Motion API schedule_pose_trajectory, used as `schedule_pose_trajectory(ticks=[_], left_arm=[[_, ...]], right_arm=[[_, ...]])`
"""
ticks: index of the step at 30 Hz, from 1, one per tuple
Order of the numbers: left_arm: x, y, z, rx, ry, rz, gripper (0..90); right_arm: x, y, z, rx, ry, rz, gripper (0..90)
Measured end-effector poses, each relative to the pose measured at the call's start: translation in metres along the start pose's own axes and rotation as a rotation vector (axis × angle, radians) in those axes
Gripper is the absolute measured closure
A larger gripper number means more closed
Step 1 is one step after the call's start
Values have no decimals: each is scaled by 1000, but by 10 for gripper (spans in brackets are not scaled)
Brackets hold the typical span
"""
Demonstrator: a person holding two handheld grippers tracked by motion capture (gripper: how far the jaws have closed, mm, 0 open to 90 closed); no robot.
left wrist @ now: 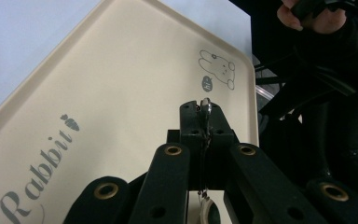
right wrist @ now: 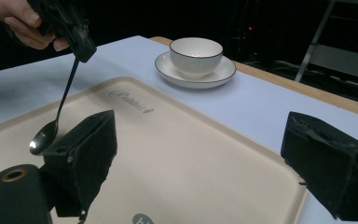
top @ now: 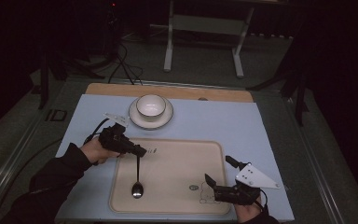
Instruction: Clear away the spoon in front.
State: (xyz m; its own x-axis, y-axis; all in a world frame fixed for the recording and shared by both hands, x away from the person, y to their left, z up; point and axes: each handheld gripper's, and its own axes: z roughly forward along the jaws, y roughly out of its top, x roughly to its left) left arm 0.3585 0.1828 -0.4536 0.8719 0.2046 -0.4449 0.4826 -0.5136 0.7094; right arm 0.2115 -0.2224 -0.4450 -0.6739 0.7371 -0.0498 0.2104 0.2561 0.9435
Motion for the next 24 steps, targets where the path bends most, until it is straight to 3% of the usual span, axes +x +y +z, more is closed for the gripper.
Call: schedule_pose_trajectory(ticks=[3, 6, 14, 24], left_arm=[[3, -2, 0, -4, 16, 4, 861], [11, -9, 2, -32, 27, -18, 801], [20, -15, 10, -37, 62, -31, 801], [33, -22, 20, -84, 115, -74, 785]], right_arm=[[0, 0, 0, 0, 0, -1, 105], [0, 0, 0, -1, 0, 1, 105], [0, 0, 1, 6, 4, 0, 105], [1, -1, 2, 14, 18, -6, 105]])
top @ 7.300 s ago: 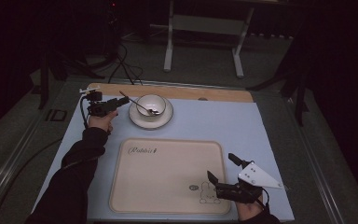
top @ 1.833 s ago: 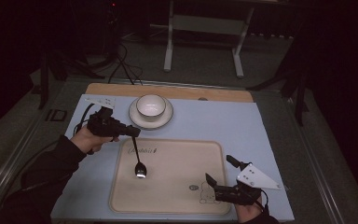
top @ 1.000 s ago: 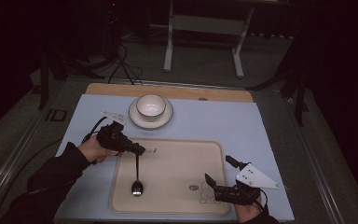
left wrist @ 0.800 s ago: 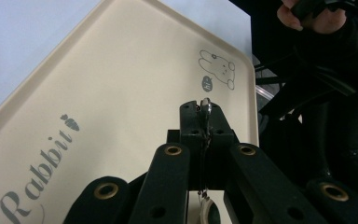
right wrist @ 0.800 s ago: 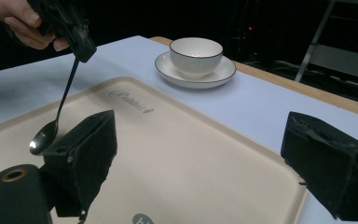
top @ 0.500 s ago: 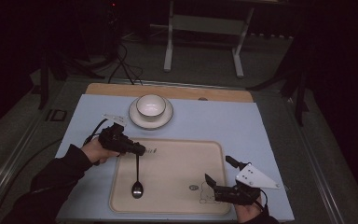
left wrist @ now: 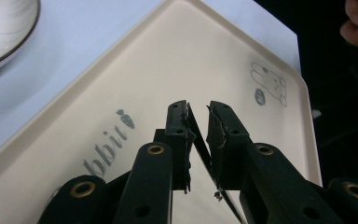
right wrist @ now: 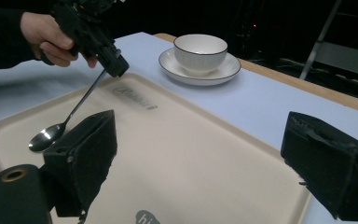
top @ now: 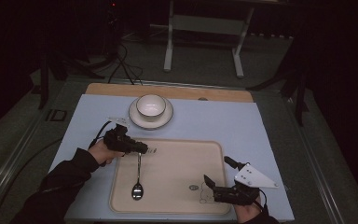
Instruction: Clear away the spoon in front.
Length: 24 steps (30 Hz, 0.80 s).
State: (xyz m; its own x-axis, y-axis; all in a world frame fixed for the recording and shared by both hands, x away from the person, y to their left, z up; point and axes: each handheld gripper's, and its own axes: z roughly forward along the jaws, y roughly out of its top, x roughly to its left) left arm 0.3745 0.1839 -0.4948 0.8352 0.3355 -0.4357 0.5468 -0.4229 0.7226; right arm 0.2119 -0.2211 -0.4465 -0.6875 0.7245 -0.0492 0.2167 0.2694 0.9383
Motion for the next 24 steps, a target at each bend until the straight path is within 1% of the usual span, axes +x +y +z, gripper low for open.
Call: schedule_pose_trajectory(ticks=[1, 2, 3, 6, 7, 8, 10, 12, 13, 18, 23, 24], left_arm=[[1, -1, 1, -6, 11, 0, 785], [4, -2, 2, -19, 17, -15, 785], [4, -2, 2, -19, 17, -15, 784], [7, -5, 6, -19, 45, -25, 772], [7, -5, 6, -19, 45, -25, 772], [8, -6, 7, -22, 43, -34, 772], [11, -8, 10, -28, 58, -46, 772], [13, -10, 12, -42, 60, -64, 771], [13, -12, 13, -48, 67, -64, 771], [16, -14, 18, -47, 107, -69, 761], [19, -14, 18, -47, 145, -92, 750], [20, -14, 19, -46, 146, -94, 750]], right_arm=[[0, 0, 0, 0, 0, 0, 105], [0, 0, 0, 1, 0, 1, 105], [0, 0, 0, 1, 0, 1, 105], [0, 0, 0, 0, 2, 0, 105], [0, 0, 0, 0, 2, 0, 105], [0, 0, 1, 3, 3, 1, 105], [0, 0, 1, 6, 4, -1, 105], [1, 0, 1, 7, 4, -2, 105], [1, 0, 1, 7, 3, -2, 105], [0, -1, 1, 8, 5, 0, 105], [0, -1, 1, 8, 5, 1, 105], [0, -1, 1, 8, 6, 1, 105]])
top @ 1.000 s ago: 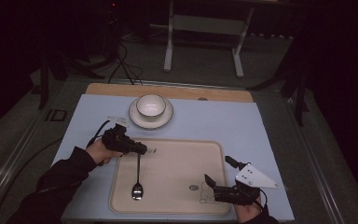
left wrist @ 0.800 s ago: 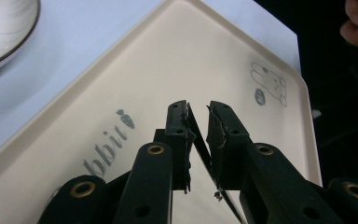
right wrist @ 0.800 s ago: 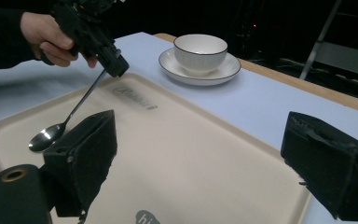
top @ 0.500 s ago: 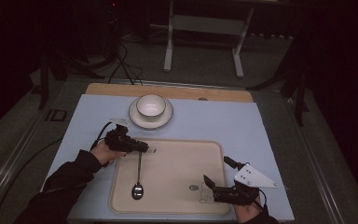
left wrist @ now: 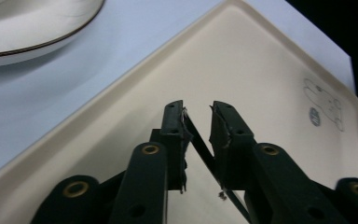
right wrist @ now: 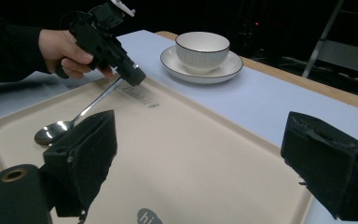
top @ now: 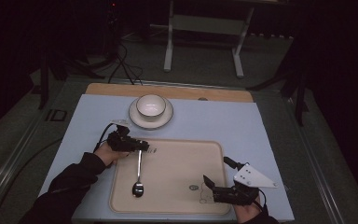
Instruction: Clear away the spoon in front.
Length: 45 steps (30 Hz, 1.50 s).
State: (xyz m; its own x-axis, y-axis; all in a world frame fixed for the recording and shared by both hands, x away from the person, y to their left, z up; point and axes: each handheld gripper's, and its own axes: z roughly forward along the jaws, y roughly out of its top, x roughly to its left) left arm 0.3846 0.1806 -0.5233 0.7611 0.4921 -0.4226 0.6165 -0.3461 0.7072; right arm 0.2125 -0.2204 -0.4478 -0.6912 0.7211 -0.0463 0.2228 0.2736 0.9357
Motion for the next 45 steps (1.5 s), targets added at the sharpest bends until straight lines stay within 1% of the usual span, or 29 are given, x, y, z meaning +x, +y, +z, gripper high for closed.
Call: schedule_pose_trajectory(ticks=[1, 2, 3, 5, 9, 11, 12, 14, 17, 20, 23, 25, 26, 27, 30, 32, 33, 34, 35, 36, 40, 42, 45], left_arm=[[0, 0, 1, 2, 11, 2, 750], [0, 0, 1, 2, 11, 2, 750], [1, 0, 2, 6, 21, -9, 750], [1, -1, 4, 16, 38, -6, 733], [2, -4, 6, 18, 38, -4, 709], [3, -5, 8, 20, 48, -9, 695], [3, -5, 8, 21, 48, -8, 688], [2, -6, 10, 28, 60, 1, 675], [2, -7, 12, 33, 68, 2, 668], [2, -8, 15, 56, 98, 3, 657], [2, -7, 16, 49, 109, 3, 649], [2, -7, 16, 45, 115, -1, 615], [2, -7, 16, 45, 115, -1, 614], [2, -7, 15, 43, 128, 3, 614], [1, -7, 15, 42, 148, 10, 606], [1, -7, 15, 43, 151, 14, 606], [-1, -6, 15, 44, 171, 26, 606], [-1, -6, 15, 46, 176, 33, 605], [-2, -5, 15, 49, 195, 42, 594], [-3, -5, 15, 49, 202, 45, 590], [-4, -4, 13, 39, 210, 45, 589], [-4, -2, 11, 30, 224, 47, 589], [-4, -2, 9, 22, 226, 46, 589]], right_arm=[[0, 0, 0, 0, 0, 0, 105], [0, 0, 0, 0, 0, 0, 105], [0, 0, 0, 0, 1, -1, 105], [0, 0, 0, 1, 0, -1, 105], [0, 0, 0, 3, 2, -1, 105], [0, 0, 1, 5, 2, -1, 105], [1, 0, 1, 5, 3, -1, 105], [1, 0, 1, 7, 5, -1, 105], [1, 0, 1, 8, 6, -3, 105], [1, -1, 2, 10, 8, -3, 105], [1, -1, 2, 10, 10, -2, 105], [1, -1, 2, 11, 10, -3, 105], [1, -1, 2, 11, 10, -3, 105], [1, -1, 2, 12, 10, -3, 105], [1, -1, 2, 13, 11, -2, 105], [1, -1, 2, 13, 11, -3, 105], [2, -1, 3, 14, 11, -4, 105], [2, -1, 3, 14, 11, -4, 105], [2, -1, 3, 14, 11, -5, 105], [2, -1, 2, 14, 11, -4, 105], [1, -1, 2, 13, 10, -3, 105], [2, -1, 2, 13, 9, -5, 105], [2, -1, 2, 13, 10, -7, 105]])
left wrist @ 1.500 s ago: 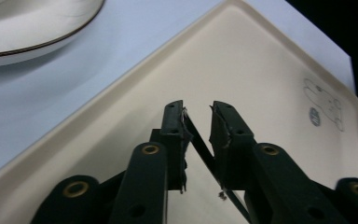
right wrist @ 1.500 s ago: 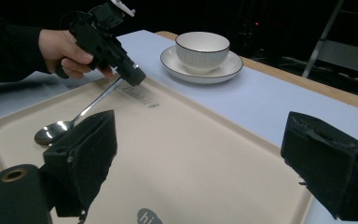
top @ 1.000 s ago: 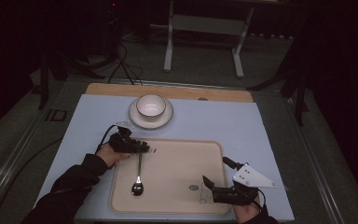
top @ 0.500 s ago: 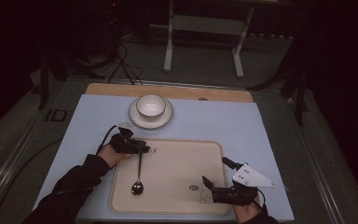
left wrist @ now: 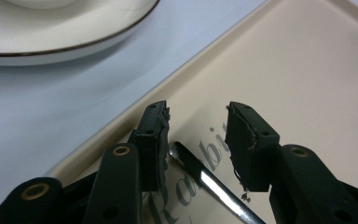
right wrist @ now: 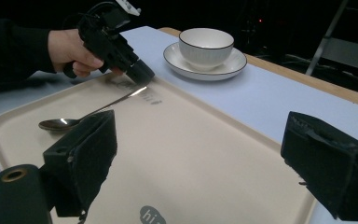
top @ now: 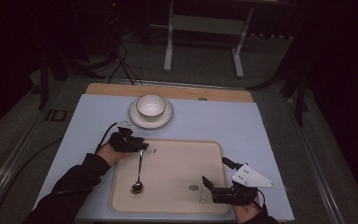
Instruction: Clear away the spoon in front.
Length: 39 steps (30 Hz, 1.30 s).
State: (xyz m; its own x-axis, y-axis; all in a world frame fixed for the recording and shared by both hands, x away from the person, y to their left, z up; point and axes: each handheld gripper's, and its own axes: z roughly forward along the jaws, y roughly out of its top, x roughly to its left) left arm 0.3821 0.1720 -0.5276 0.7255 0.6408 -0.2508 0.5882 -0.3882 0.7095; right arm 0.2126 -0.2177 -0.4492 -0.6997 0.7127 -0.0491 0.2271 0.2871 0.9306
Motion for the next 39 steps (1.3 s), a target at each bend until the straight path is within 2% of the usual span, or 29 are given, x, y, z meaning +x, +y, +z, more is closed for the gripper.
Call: schedule_pose_trajectory(ticks=[6, 8, 11, 12, 14, 16, 18, 20, 22, 24, 25, 30, 36, 39], left_arm=[[-2, 3, -9, -7, 2, -4, 568], [-3, 4, -12, 4, 10, -9, 493], [-4, 5, -15, 10, 22, -7, 437], [-5, 7, -19, 13, 20, -26, 437], [-7, 7, -24, -4, -2, -32, 347], [-9, 7, -29, -8, -56, -11, 237], [-11, 6, -33, -14, -54, 2, 209], [-12, 6, -36, -15, -62, -4, 142], [-15, 6, -41, -30, -50, -6, 110], [-17, 6, -45, -41, -66, -13, 7], [-19, 5, -48, -54, -54, -7, 1], [-26, 2, -61, -81, -48, 5, 1], [-35, -2, -72, -116, -57, 11, 1], [-46, -5, -79, -141, -69, 24, 1]], right_arm=[[0, 0, 0, 0, -1, 3, 105], [-1, 0, 0, 0, -5, 5, 105], [0, 0, 0, 0, -9, 3, 105], [0, 0, 1, 2, -9, 6, 105], [0, 0, 1, 3, -7, 4, 105], [0, -1, 2, 3, -6, 5, 105], [-1, -1, 2, 4, -6, 6, 105], [-1, -1, 2, 4, -5, 7, 105], [-1, -1, 2, 4, -5, 7, 105], [-1, -1, 2, 4, -5, 8, 105], [-1, -1, 2, 5, -6, 8, 105], [-1, -1, 2, 7, -5, 9, 105], [0, -1, 3, 9, -4, 4, 105], [0, -1, 2, 10, -6, 4, 105]])
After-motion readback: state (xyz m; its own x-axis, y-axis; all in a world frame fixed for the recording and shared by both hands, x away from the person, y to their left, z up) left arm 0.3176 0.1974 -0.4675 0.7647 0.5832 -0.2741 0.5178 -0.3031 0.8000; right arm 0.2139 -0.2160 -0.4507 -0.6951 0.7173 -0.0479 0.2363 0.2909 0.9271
